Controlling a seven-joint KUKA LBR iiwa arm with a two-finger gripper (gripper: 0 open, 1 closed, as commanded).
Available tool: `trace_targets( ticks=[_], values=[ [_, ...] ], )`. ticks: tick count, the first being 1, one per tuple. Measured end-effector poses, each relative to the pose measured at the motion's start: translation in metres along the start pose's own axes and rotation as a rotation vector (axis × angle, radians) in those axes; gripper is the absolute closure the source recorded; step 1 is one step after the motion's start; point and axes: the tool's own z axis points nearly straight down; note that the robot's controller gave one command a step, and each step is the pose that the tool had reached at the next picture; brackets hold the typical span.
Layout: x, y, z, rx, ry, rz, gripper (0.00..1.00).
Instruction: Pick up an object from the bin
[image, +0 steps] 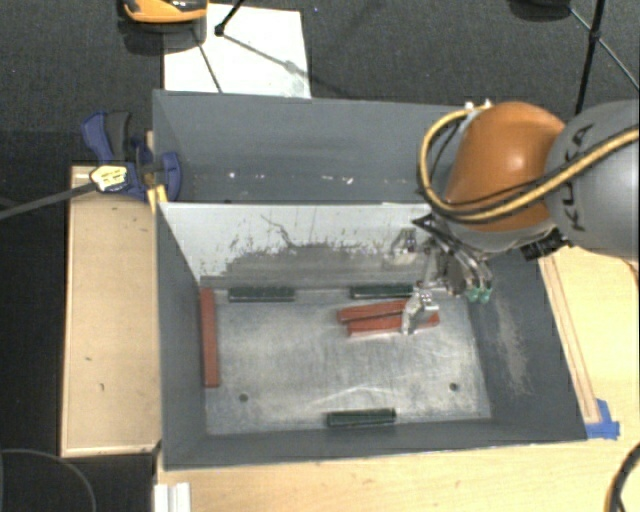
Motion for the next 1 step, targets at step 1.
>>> trace_targets(
  ticks=[1],
  values=[
    [0.0110, -0.0020, 0.0696, 0.000, 0.005, -0.058, 0.00]
  ],
)
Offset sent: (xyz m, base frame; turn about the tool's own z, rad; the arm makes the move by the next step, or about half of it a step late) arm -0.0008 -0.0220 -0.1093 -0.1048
